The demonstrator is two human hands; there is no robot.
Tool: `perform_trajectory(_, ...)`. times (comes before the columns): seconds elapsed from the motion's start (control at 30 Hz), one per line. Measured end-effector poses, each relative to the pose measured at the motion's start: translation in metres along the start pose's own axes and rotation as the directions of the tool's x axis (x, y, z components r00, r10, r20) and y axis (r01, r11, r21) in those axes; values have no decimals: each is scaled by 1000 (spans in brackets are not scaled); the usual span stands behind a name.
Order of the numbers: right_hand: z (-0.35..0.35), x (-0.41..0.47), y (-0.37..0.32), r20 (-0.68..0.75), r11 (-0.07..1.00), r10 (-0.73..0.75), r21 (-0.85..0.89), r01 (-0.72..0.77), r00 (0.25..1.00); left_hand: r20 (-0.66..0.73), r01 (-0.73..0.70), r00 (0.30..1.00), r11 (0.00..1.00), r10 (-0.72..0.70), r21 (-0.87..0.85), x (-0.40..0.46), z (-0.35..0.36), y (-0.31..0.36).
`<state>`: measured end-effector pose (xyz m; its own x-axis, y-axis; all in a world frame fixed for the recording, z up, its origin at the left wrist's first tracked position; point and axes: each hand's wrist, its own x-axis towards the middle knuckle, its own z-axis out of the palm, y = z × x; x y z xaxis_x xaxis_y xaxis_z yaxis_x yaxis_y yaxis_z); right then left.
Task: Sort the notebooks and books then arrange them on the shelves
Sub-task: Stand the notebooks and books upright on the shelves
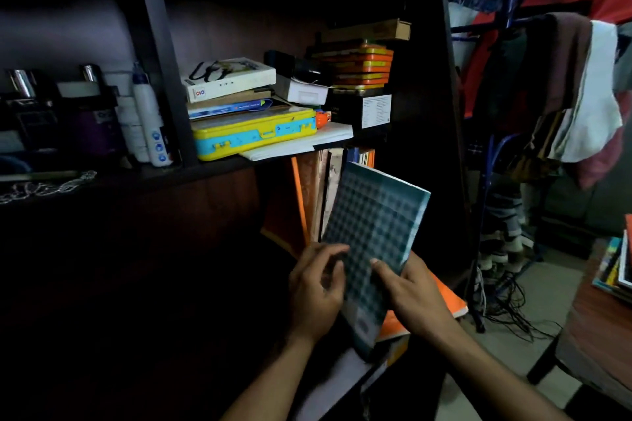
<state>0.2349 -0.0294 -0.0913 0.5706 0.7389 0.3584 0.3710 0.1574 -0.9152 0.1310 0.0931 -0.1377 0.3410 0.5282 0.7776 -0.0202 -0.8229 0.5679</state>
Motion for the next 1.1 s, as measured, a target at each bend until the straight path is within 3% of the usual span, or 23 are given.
perform_trajectory(0.1,-2,6,-8,50,990,-60,-126,66,997,15,251,967,965,-253,70,4,-5,-20)
perform_trajectory(0.2,-11,14,-18,29,975,-122,-182,125,992,143,354,916,924,-374,146,-1,-4,-31)
perform_trajectory(0.53,-28,46,-53,234,867,-116,-451,213,965,238,394,824,823,-514,410,3,-6,-41)
perform_trajectory(0.67,-26,49,-63,288,837,-115,-488,249,951,320,259,828,820,-461,511,10,-7,-37)
perform_trajectory(0.87,-27,53,-64,318,872,-60,-444,205,946,99,315,907,814,-409,488,14,-8,-44)
perform_trajectory(0.97,-18,55,-63,325,870,-55,-448,205,944,-1,379,899,778,-438,501,16,-16,-43)
perform_trajectory(1.1,6,51,-45,168,891,-131,-413,190,977,-24,391,893,750,-449,533,17,-25,-45)
